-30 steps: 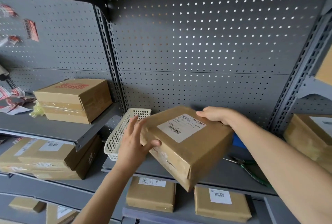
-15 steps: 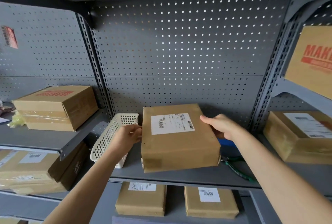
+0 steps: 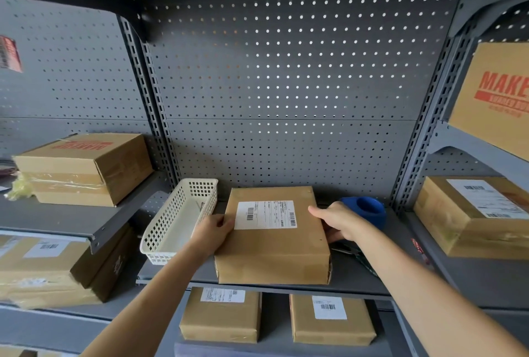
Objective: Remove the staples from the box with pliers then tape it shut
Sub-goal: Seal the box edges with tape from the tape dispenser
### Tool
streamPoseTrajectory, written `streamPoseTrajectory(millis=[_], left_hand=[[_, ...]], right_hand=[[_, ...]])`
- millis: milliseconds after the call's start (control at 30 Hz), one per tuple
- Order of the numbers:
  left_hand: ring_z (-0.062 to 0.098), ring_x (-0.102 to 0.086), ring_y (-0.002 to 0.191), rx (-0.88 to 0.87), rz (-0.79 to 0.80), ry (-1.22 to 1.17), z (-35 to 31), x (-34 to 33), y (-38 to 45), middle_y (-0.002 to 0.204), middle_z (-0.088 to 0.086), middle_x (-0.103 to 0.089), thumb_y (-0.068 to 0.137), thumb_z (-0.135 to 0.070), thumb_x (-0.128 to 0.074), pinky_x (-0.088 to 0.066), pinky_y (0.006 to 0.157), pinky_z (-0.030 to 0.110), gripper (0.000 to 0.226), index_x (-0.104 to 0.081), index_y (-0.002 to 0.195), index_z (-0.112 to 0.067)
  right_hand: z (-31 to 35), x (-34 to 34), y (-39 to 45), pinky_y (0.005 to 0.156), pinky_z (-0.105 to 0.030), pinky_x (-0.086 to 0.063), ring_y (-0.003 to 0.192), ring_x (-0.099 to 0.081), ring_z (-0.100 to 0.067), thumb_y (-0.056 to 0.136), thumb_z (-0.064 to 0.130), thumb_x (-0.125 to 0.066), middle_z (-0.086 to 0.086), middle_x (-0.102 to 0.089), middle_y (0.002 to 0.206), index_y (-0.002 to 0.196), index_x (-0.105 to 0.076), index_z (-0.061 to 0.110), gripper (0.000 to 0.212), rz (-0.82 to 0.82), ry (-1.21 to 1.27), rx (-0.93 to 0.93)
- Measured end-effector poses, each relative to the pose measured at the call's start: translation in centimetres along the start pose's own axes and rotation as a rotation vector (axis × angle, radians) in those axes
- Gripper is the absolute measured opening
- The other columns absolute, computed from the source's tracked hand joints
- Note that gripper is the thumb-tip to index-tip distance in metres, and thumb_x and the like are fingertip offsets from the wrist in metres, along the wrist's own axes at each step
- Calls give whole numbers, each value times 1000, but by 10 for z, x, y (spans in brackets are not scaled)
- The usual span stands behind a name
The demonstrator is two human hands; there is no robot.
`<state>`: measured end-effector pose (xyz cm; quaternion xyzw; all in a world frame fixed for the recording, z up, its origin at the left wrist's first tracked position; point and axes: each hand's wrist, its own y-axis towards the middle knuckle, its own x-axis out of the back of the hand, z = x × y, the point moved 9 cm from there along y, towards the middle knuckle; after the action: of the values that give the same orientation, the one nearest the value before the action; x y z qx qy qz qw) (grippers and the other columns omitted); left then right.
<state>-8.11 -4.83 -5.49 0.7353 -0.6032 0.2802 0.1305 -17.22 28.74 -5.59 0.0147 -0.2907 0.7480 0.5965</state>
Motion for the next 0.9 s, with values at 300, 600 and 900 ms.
streamPoseTrajectory(millis=[300,600,900], left_hand=[[29,-69,88,18,-70,20,-10,2,-22,89,6,-72,88,-59,-50,-56,74,43,44,-70,94,-19],[18,-59,121,110,-102,-1,14,-6,-83,139,5,-57,85,-53,-71,-49,100,33,81,-41,148,-12],[11,-62,104,137,-106,-68,18,-18,-97,107,-13,-64,82,-60,-70,-52,90,30,50,-54,117,-28]], right_hand=[[2,14,29,72,-35,-59,100,-72,-25,95,50,-71,-8,-70,119,125,-63,8,52,-67,-192,-21],[117,9,39,92,-41,-56,100,-66,-25,105,39,-57,-7,-72,111,109,-70,11,31,-284,-641,448],[104,-59,83,105,-44,-47,121,-61,-26,104,65,-36,-3,-65,137,127,-70,20,60,132,-914,258]])
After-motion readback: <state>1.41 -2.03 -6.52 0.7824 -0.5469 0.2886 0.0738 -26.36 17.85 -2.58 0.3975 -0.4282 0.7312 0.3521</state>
